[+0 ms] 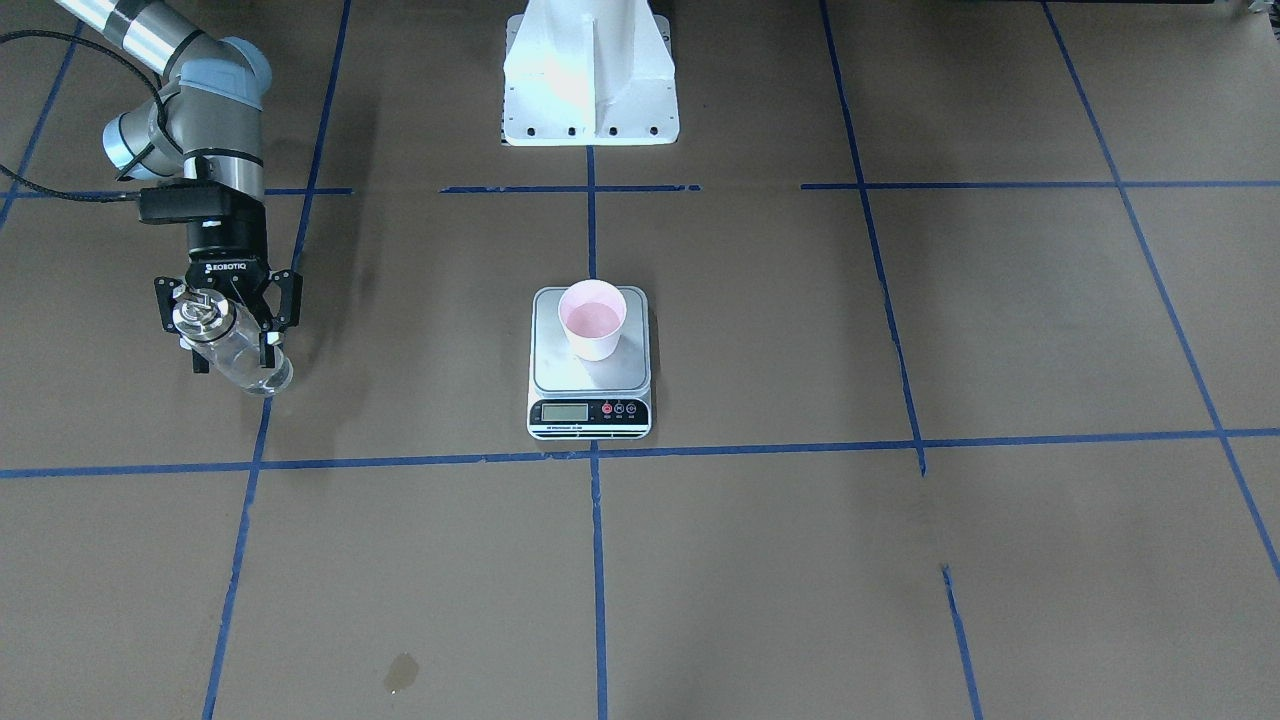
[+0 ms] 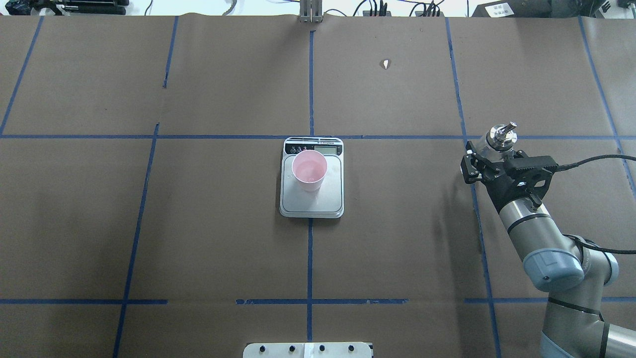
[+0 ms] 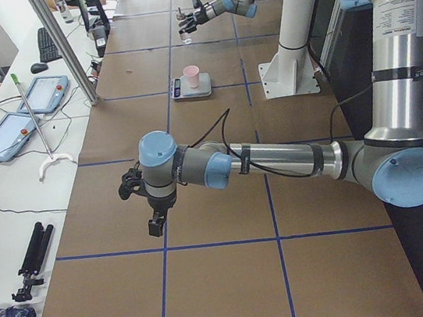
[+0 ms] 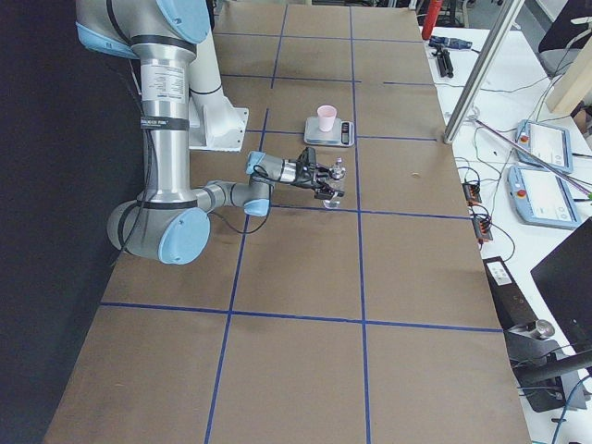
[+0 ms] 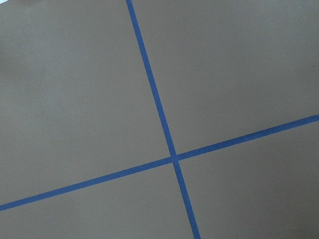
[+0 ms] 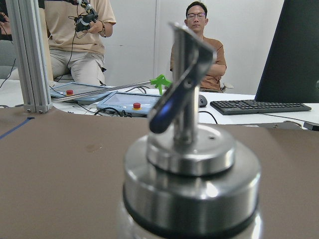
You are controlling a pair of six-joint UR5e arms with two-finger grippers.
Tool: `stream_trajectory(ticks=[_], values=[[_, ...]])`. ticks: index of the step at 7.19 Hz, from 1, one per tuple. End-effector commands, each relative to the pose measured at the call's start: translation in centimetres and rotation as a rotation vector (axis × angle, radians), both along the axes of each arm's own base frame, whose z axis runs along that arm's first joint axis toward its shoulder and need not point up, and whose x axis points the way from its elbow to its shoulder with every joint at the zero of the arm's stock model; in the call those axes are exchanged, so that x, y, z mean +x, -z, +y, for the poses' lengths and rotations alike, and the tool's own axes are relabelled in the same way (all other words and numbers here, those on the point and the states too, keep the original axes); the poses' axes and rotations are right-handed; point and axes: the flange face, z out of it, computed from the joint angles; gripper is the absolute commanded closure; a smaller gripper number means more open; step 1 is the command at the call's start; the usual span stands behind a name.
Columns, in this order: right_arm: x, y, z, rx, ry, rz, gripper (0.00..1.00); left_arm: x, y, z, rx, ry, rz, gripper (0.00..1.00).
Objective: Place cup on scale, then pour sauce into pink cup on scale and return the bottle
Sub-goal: 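Lower the bottle with the right gripper onto the table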
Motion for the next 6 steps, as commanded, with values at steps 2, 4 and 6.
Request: stream_trajectory(ticks=[2,4,6], values=[[-0.11,0.05,0.14,0.004,0.013,0.004,0.82,0.08,0.01,-0.01,0.001,-0.002,0.000,0.00],[-0.34,-0.18,0.31,0.002,0.019,0.008,0.82,0.08,-0.01,0.00,-0.001,-0.002,0.000,0.00],[-0.54,0.12,0.58,0.003,0.029,0.000,0.79,0.08,0.01,-0.01,0.001,-0.002,0.000,0.00]])
